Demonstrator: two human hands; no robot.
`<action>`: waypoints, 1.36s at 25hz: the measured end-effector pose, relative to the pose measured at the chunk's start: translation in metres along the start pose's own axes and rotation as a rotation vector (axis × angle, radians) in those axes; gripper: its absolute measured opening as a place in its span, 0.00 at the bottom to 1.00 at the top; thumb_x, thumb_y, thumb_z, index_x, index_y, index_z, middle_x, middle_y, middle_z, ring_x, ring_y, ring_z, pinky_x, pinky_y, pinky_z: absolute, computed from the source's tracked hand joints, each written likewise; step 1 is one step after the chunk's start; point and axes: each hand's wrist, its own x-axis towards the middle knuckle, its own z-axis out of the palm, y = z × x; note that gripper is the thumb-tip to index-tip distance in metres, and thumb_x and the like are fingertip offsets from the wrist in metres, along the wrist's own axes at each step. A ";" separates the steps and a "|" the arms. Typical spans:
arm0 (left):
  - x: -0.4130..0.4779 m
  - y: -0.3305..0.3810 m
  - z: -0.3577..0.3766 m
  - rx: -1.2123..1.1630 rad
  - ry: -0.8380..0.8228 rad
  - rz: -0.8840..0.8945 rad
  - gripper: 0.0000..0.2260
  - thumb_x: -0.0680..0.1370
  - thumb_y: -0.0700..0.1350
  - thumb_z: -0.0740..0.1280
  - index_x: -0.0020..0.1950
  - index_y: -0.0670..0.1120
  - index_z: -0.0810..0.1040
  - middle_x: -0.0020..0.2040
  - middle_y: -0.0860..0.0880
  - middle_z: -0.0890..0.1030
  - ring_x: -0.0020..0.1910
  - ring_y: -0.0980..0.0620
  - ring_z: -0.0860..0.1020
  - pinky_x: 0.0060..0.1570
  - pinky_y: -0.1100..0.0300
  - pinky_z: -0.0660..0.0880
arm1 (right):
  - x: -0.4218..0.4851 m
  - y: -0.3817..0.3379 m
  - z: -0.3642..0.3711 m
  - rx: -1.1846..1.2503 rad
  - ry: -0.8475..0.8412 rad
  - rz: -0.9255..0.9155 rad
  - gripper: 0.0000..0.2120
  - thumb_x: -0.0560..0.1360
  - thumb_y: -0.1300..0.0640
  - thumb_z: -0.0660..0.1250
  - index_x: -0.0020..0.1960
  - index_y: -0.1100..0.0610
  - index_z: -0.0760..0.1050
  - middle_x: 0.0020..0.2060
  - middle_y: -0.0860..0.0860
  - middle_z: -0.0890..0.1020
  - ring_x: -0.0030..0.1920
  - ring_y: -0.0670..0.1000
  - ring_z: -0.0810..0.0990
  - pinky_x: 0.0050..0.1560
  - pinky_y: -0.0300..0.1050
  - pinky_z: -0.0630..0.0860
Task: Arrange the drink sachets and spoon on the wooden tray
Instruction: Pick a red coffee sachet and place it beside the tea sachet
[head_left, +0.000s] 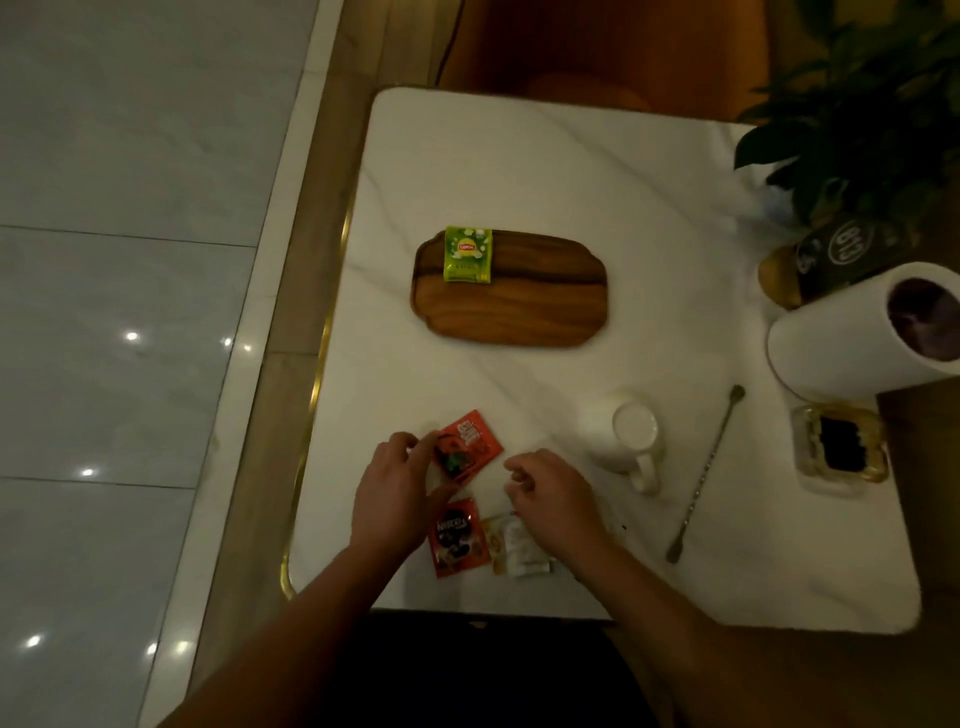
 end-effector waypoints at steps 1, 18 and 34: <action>-0.003 0.010 0.005 0.025 0.030 0.019 0.33 0.71 0.56 0.77 0.72 0.47 0.73 0.60 0.45 0.78 0.55 0.44 0.77 0.47 0.51 0.79 | -0.015 0.000 0.005 -0.095 -0.013 -0.061 0.14 0.75 0.53 0.69 0.60 0.52 0.78 0.53 0.49 0.79 0.54 0.50 0.77 0.53 0.47 0.76; 0.001 0.006 -0.052 -0.485 0.136 0.114 0.10 0.70 0.35 0.79 0.49 0.46 0.87 0.50 0.52 0.79 0.47 0.53 0.82 0.44 0.61 0.81 | 0.012 -0.054 -0.002 1.017 -0.156 0.475 0.08 0.76 0.60 0.70 0.52 0.63 0.80 0.42 0.63 0.86 0.33 0.54 0.84 0.30 0.44 0.79; -0.029 -0.032 -0.048 -1.589 0.072 -0.771 0.10 0.83 0.36 0.60 0.61 0.41 0.78 0.60 0.36 0.82 0.57 0.35 0.82 0.46 0.45 0.82 | 0.075 -0.072 0.025 -0.626 -0.081 -0.352 0.29 0.72 0.51 0.73 0.70 0.54 0.67 0.64 0.54 0.71 0.62 0.58 0.69 0.54 0.53 0.76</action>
